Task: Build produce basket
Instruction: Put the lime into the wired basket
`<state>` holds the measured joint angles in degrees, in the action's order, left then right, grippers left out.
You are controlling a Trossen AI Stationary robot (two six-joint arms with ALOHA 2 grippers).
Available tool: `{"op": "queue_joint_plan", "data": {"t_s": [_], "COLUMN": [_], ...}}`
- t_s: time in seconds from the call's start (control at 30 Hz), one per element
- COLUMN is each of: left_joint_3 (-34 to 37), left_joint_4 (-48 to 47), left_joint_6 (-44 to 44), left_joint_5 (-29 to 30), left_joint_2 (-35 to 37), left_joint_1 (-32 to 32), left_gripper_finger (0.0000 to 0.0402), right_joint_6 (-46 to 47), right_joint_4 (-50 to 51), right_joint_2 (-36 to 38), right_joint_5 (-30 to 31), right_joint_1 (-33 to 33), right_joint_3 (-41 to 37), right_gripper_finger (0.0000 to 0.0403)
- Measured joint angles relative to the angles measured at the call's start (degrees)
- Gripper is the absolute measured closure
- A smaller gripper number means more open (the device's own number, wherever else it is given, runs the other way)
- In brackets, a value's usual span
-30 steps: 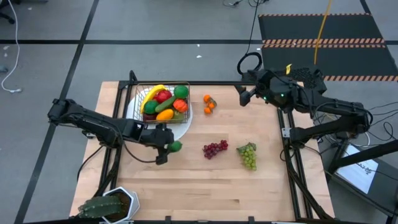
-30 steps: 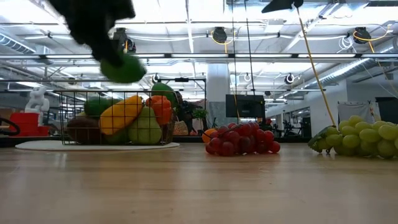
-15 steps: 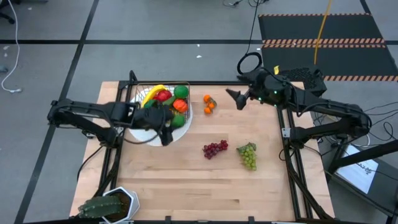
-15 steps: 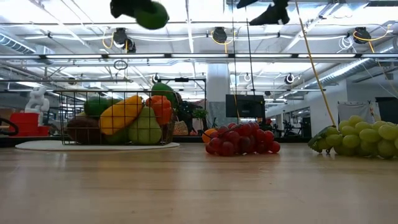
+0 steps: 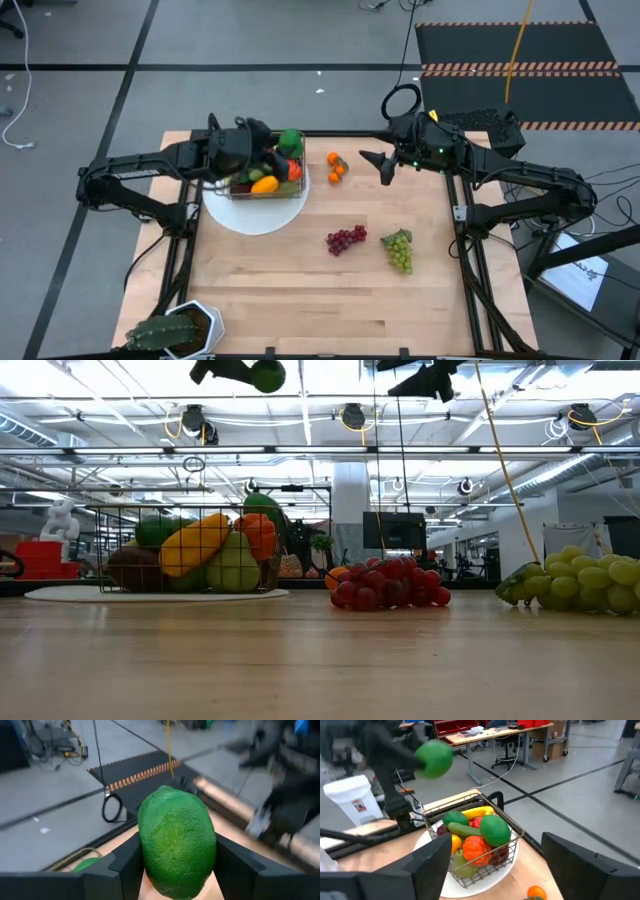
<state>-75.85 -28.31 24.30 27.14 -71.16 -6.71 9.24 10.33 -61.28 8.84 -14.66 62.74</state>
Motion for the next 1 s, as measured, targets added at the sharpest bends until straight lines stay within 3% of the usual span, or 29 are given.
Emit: {"op": "queue_joint_plan", "data": {"t_s": [0.33,0.8,1.0], "left_joint_3": [0.0,0.0,0.1], "left_joint_4": [13.0,20.5,21.5], "left_joint_6": [27.8,52.1,54.0], "left_joint_5": [0.0,-0.5,-0.6], "left_joint_2": [0.0,0.0,0.0], "left_joint_1": [-2.3,-3.4,-3.4], "left_gripper_finger": [0.0196,0.0195,0.0195], "right_joint_6": [-5.6,-5.7,-5.7], "right_joint_4": [0.2,0.2,0.2], "right_joint_2": [0.0,0.0,0.0], "right_joint_5": [0.0,0.3,0.3], "right_joint_1": [0.0,0.0,0.0], "right_joint_3": [0.0,0.0,0.0], "right_gripper_finger": [0.0163,0.0219,0.0235]}}
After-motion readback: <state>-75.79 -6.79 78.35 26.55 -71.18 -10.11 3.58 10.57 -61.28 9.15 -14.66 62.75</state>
